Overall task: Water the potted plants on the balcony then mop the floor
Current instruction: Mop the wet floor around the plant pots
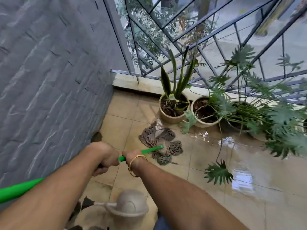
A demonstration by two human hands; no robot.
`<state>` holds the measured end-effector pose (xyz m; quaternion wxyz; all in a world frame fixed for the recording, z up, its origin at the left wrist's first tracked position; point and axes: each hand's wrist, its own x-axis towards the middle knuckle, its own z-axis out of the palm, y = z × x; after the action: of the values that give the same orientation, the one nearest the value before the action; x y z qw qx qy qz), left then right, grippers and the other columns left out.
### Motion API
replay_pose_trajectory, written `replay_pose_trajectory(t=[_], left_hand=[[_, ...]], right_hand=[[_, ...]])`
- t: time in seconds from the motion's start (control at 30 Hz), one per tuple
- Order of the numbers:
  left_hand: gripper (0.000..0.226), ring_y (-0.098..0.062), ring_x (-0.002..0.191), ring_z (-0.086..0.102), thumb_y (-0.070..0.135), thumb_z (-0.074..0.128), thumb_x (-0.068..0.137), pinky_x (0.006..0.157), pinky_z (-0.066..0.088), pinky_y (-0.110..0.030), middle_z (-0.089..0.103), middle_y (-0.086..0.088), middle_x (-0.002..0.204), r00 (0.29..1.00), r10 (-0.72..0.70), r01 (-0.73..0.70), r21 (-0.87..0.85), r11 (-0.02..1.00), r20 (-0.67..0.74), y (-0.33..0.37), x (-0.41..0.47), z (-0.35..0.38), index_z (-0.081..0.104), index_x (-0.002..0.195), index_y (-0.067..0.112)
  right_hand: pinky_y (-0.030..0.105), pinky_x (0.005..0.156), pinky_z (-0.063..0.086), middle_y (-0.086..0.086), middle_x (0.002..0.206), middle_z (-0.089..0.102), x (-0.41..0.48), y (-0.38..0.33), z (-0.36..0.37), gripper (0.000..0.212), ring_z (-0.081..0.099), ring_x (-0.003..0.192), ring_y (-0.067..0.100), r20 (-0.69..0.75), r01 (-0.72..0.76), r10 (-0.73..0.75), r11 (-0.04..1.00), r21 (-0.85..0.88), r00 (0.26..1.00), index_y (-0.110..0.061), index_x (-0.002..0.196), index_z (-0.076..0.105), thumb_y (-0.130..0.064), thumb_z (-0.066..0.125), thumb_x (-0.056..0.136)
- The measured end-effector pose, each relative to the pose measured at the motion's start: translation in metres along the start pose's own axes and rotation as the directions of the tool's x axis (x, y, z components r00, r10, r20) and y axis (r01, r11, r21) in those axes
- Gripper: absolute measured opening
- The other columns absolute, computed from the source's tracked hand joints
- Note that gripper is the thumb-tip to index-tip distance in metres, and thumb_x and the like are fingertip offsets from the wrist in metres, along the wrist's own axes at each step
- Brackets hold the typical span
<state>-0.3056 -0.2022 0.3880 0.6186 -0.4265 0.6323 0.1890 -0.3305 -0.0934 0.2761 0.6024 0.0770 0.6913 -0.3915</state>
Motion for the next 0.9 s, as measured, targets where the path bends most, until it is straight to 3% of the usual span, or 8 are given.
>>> replay_pose_trajectory(t=[0.07, 0.23, 0.37, 0.5, 0.63, 0.7, 0.77, 0.9], left_hand=[[0.032, -0.015, 0.036, 0.036, 0.040, 0.045, 0.101, 0.045, 0.037, -0.018, 0.045, -0.005, 0.056, 1.000, 0.020, -0.020, 0.019, 1.000, 0.011, 0.015, 0.007, 0.007, 0.053, 0.126, 0.021], [0.034, -0.016, 0.040, 0.037, 0.044, 0.048, 0.100, 0.040, 0.036, -0.014, 0.046, -0.005, 0.068, 0.999, -0.006, 0.004, 0.041, 0.999, 0.042, 0.083, 0.001, 0.017, 0.055, 0.115, 0.015], [0.032, -0.016, 0.047, 0.035, 0.034, 0.043, 0.106, 0.042, 0.033, -0.019, 0.044, -0.007, 0.067, 0.989, 0.141, -0.144, 0.089, 0.986, 0.035, 0.139, -0.022, 0.033, 0.053, 0.127, 0.011], [0.042, -0.020, 0.050, 0.038, 0.021, 0.036, 0.108, 0.044, 0.035, -0.021, 0.053, -0.015, 0.073, 0.941, 0.333, -0.339, 0.176, 0.924, 0.061, 0.194, -0.025, 0.062, 0.047, 0.142, -0.001], [0.036, -0.026, 0.053, 0.047, 0.008, 0.037, 0.107, 0.050, 0.040, -0.029, 0.064, -0.023, 0.081, 0.875, 0.482, -0.475, 0.267, 0.839, 0.042, 0.230, -0.033, 0.084, 0.054, 0.134, -0.010], [0.034, -0.034, 0.076, 0.066, 0.003, 0.042, 0.105, 0.060, 0.053, -0.036, 0.070, -0.024, 0.107, 0.840, 0.543, -0.517, 0.324, 0.792, 0.014, 0.241, -0.043, 0.090, 0.056, 0.134, -0.006], [0.036, -0.036, 0.111, 0.067, 0.002, 0.046, 0.103, 0.085, 0.056, -0.043, 0.066, -0.020, 0.129, 0.811, 0.585, -0.538, 0.389, 0.748, -0.005, 0.251, -0.042, 0.097, 0.055, 0.138, -0.002], [0.042, -0.034, 0.117, 0.062, 0.007, 0.048, 0.101, 0.086, 0.051, -0.041, 0.062, -0.016, 0.134, 0.786, 0.615, -0.539, 0.425, 0.727, -0.057, 0.253, -0.032, 0.095, 0.051, 0.143, 0.007]], right_hand=[[0.035, 0.064, 0.041, 0.010, 0.072, 0.058, 0.003, 0.007, -0.015, 0.029, 0.052, 0.066, 0.026, -0.065, 0.020, -0.021, 1.000, -0.018, 0.998, -0.015, 0.064, 0.056, -0.029, 0.064, 0.088], [0.029, 0.051, 0.032, 0.009, 0.062, 0.052, 0.010, 0.028, -0.076, 0.020, 0.045, 0.059, 0.023, -0.181, 0.016, -0.003, 0.997, 0.069, 0.983, -0.011, 0.066, 0.060, -0.025, 0.067, 0.080], [0.033, 0.053, 0.039, 0.011, 0.059, 0.055, 0.032, 0.065, -0.130, 0.034, 0.048, 0.060, 0.025, -0.279, -0.041, 0.067, 0.994, 0.100, 0.958, -0.010, 0.062, 0.059, -0.041, 0.070, 0.064], [0.051, 0.073, 0.059, 0.017, 0.075, 0.070, 0.103, 0.138, -0.201, 0.055, 0.060, 0.073, 0.030, -0.394, -0.127, 0.128, 0.991, 0.028, 0.910, -0.009, 0.066, 0.062, -0.062, 0.069, 0.053], [0.051, 0.065, 0.055, 0.023, 0.072, 0.070, 0.093, 0.161, -0.253, 0.060, 0.062, 0.068, 0.034, -0.469, -0.171, 0.173, 0.984, 0.046, 0.866, -0.006, 0.066, 0.064, -0.063, 0.064, 0.045], [0.044, 0.060, 0.049, 0.022, 0.070, 0.067, 0.071, 0.156, -0.265, 0.056, 0.060, 0.064, 0.033, -0.488, -0.157, 0.171, 0.985, 0.070, 0.856, -0.005, 0.070, 0.063, -0.056, 0.065, 0.047], [0.040, 0.057, 0.044, 0.018, 0.064, 0.061, 0.042, 0.139, -0.268, 0.043, 0.056, 0.059, 0.030, -0.502, -0.138, 0.165, 0.986, 0.089, 0.849, -0.004, 0.073, 0.062, -0.045, 0.069, 0.058], [0.039, 0.057, 0.045, 0.017, 0.062, 0.058, 0.036, 0.121, -0.268, 0.032, 0.055, 0.059, 0.030, -0.507, -0.098, 0.142, 0.989, 0.113, 0.850, -0.002, 0.071, 0.059, -0.032, 0.067, 0.064]])
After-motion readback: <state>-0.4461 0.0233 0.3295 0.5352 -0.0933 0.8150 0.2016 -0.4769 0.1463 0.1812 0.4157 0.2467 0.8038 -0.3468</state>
